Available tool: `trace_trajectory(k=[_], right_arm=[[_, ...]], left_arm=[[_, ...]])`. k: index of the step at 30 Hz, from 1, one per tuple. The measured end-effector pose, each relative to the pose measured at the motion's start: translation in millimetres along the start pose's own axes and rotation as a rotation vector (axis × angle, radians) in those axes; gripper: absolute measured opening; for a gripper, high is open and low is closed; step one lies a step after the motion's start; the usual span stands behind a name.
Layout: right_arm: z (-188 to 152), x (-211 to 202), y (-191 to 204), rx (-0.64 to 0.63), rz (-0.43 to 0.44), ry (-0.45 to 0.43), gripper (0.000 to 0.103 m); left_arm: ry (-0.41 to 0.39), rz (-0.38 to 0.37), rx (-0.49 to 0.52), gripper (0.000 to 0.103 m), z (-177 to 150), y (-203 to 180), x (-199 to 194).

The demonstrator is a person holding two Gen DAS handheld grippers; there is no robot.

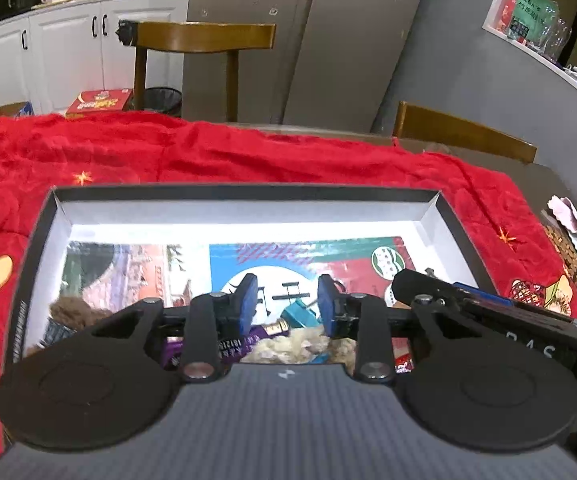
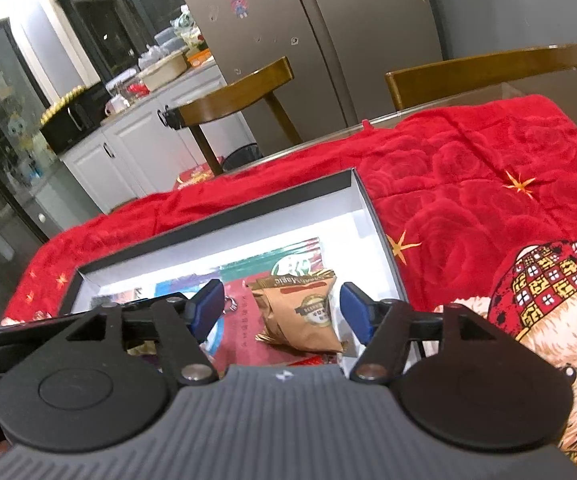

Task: Organize objects
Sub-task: 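Lower both items into the box and open both grippers, then raise both open grippers away from the box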

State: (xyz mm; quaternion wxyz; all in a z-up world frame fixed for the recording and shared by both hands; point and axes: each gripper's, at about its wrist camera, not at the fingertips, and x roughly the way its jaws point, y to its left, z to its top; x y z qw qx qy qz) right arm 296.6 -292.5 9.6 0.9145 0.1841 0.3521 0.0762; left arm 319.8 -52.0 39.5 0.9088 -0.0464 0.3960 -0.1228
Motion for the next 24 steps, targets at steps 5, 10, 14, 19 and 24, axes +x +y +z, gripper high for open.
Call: trace_trajectory(k=[5,10,14,19,24], right_arm=[[3.3,-12.9,2.0,0.011,0.019,-0.046,0.082],[9.2,-33.4,9.3,0.002,0.049,-0.102,0.086],[11.8,-58.1,22.7,-0.038,0.056,-0.164,0.087],[14.4,-106.4,42.9,-0.096,0.063,-0.269,0.094],[4.6,-162.7,56.6,-0.148,0.037,-0.394,0.101]], left_arm=[[-0.069,0.006,0.041,0.055,4.9,-1.9,-16.8],[-0.093,-0.043,0.021,0.063,16.2,6.4,-32.6],[-0.154,-0.051,-0.006,0.066,26.2,14.3,-57.6],[-0.264,-0.053,-0.015,0.068,34.3,19.5,-105.3],[-0.378,0.028,0.028,0.068,23.8,0.6,-155.6]])
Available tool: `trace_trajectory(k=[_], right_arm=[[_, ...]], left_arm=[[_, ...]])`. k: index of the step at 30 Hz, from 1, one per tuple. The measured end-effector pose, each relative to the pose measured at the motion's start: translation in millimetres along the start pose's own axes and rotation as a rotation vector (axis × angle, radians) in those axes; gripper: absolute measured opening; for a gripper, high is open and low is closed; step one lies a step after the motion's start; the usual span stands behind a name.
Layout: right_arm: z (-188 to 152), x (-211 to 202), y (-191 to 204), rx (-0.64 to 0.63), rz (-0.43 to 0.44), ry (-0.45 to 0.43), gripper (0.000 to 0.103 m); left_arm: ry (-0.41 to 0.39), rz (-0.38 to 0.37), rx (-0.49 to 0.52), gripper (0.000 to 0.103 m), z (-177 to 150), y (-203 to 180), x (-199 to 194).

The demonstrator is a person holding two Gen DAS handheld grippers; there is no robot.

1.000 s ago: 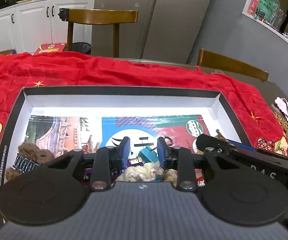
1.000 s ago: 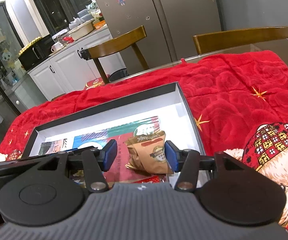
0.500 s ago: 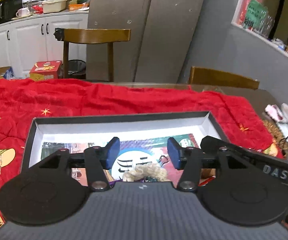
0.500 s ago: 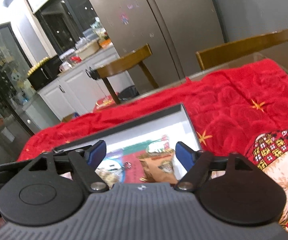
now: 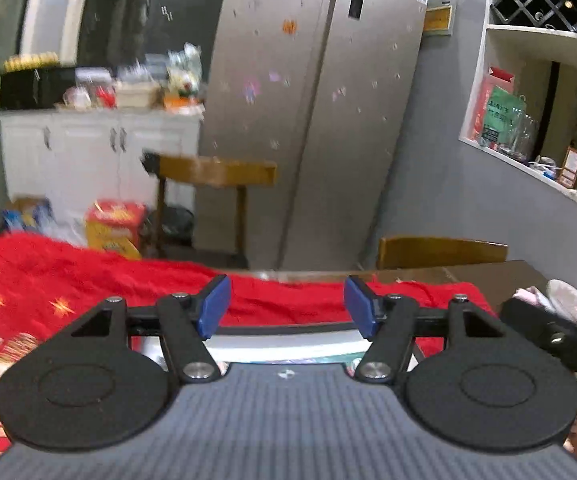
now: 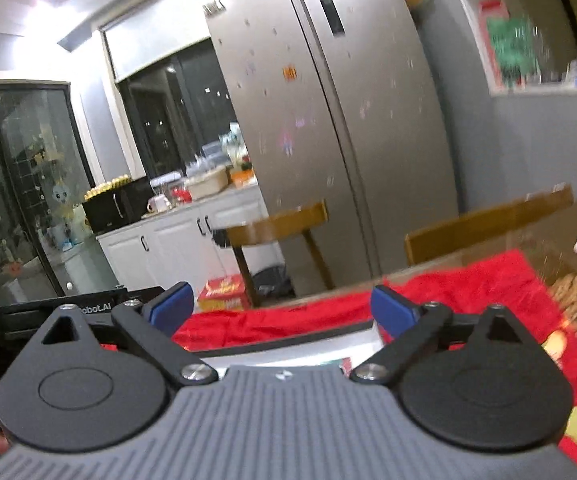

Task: Organize objects
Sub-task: 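Raise both open grippers away from the box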

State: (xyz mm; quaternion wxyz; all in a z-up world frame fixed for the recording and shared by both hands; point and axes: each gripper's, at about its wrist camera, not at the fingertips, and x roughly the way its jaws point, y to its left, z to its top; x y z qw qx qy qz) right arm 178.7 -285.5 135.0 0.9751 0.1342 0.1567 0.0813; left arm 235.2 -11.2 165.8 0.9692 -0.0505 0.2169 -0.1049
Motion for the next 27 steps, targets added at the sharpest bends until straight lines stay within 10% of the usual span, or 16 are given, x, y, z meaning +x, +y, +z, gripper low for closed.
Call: trace_trajectory(k=[14,27], right_arm=[[3.4,-93.5,10.9,-0.047,-0.04,-0.162,0.103],[-35.6,-107.3,11.8,-0.029,-0.026,-0.168,0.103]], left_arm=[[-0.249,-0.016,0.055,0.081,-23.5,-38.7,-137.8],[-0.099,0.207,0.049,0.081,-61.3,-14.8,-153.3]])
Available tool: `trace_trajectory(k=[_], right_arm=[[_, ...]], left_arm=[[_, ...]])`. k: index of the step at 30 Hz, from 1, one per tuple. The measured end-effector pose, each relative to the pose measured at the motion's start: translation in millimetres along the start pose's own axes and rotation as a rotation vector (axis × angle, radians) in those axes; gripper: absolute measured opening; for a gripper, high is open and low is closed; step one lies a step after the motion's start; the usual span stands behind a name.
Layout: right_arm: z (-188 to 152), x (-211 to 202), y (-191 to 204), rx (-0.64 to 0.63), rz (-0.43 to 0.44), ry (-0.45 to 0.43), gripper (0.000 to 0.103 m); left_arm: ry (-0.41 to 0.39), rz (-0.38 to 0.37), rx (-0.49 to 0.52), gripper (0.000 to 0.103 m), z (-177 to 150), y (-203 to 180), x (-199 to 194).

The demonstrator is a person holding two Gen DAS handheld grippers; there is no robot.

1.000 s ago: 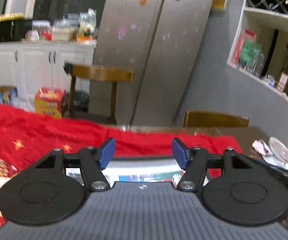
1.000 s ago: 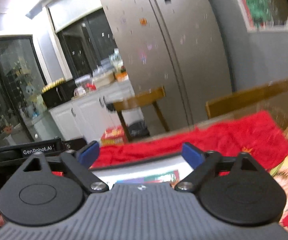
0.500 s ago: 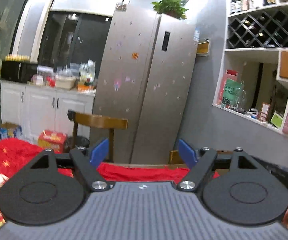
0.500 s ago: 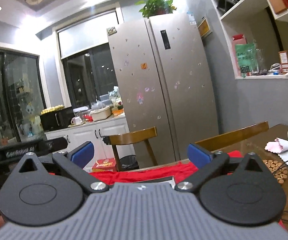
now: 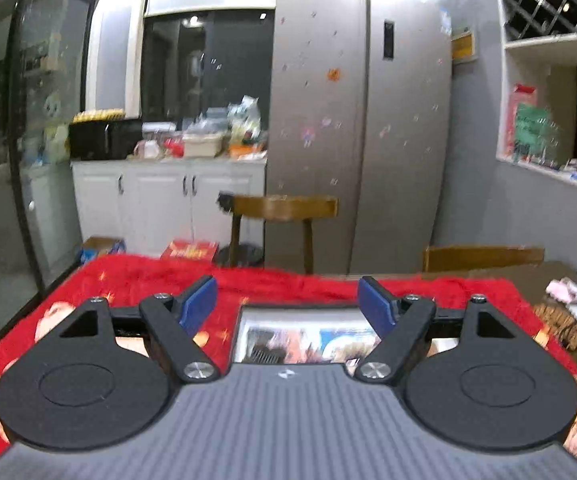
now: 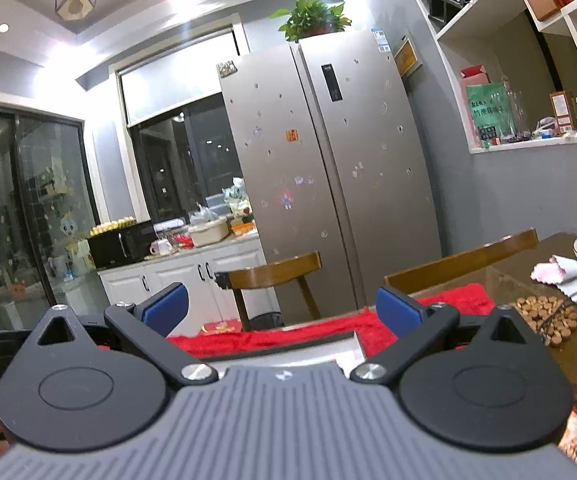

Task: Organize objects
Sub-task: 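Raise both open grippers away from the box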

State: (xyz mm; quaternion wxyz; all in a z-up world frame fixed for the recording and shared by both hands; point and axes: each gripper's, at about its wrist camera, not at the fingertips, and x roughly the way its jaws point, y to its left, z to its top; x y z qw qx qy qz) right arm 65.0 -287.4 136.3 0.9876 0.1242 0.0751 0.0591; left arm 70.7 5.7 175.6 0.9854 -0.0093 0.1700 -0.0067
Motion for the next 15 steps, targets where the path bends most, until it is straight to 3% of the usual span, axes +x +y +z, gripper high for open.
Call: trace_trajectory(k=[10,15], right_arm=[[-41.5,20.8,-7.5,0.023,-0.032,0.128,0.103],[-58.4,28.2,-15.7,0.026,-0.039,0.177,0.103]], left_arm=[[0.138,0.002,0.021,0.081,-51.2,7.1,18.8],[0.168,0.003,0.037,0.081,-71.9,4.5,28.7]])
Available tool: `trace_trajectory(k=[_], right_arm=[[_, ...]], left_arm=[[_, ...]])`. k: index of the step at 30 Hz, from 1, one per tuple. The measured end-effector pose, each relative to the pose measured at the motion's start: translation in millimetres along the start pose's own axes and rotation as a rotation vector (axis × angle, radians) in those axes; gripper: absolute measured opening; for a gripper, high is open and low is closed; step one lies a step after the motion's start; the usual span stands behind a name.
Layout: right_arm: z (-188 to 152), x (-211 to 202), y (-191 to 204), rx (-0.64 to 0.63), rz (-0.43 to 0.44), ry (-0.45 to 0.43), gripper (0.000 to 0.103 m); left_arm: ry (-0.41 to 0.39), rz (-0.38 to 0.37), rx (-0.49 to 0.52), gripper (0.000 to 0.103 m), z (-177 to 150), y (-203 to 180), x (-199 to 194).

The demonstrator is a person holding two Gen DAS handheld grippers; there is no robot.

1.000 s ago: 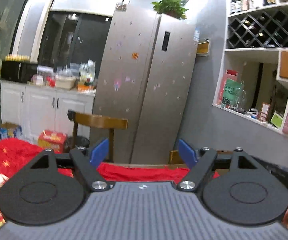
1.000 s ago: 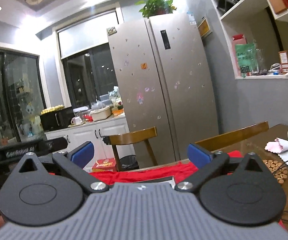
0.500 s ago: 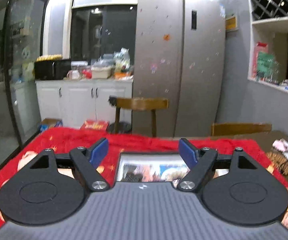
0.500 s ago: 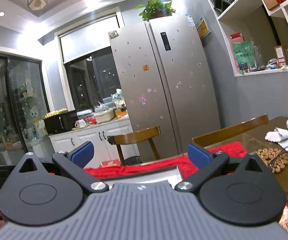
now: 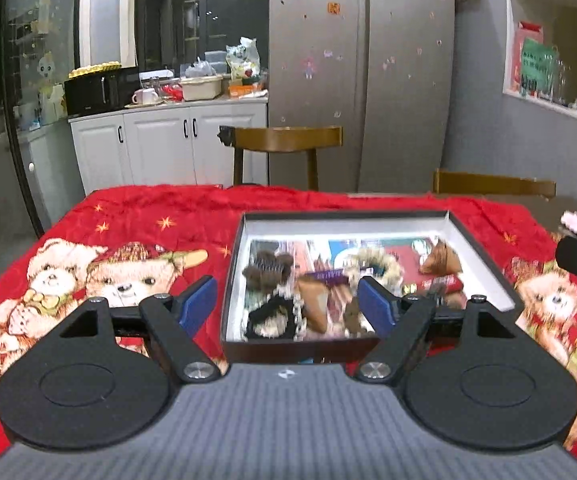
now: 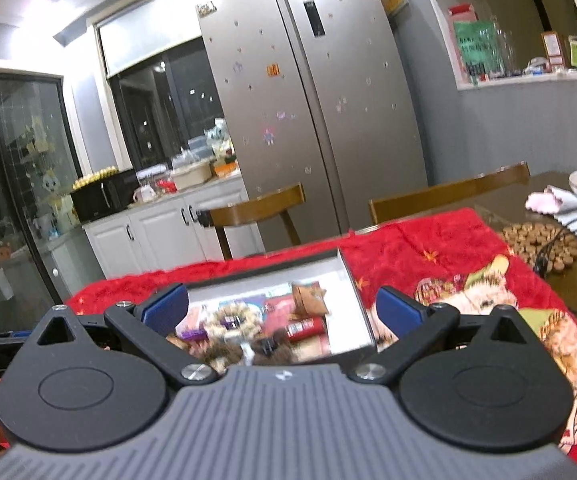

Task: Organize objects
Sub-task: 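Raise both open grippers away from the box, then grasp the second blue binder clip with the left gripper while the right gripper grasps the light blue crochet scrunchie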

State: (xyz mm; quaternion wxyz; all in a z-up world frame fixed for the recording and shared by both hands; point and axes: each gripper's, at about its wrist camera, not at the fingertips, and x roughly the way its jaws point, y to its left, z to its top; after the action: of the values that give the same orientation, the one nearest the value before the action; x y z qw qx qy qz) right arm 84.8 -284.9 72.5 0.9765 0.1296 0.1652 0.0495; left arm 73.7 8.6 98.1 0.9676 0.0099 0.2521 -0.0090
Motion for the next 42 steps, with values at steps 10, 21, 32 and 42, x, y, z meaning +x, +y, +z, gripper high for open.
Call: trace_trajectory(k=[10,21,32,42], right_arm=[[-27.0,26.4,-15.5,0.019,-0.015,0.153,0.103],[-43.7,52.9,-31.1,0.112,-0.008,0.296,0.103],[-47.9,56.5,-20.1,0.028,-0.014,0.333,0.099],[-46.1,55.7,-21.5,-0.002,-0.063,0.326,0.096]], left_arm=[[0.099,-0.002,0.03,0.081,-26.6,-19.6,29.8],[0.147,-0.032,0.081,0.081,-40.0,-29.3,51.8],[0.211,-0.08,-0.013,0.08,-50.8,-22.1,75.3],[0.233,-0.059,-0.042,0.079,-52.4,-13.6,92.5]])
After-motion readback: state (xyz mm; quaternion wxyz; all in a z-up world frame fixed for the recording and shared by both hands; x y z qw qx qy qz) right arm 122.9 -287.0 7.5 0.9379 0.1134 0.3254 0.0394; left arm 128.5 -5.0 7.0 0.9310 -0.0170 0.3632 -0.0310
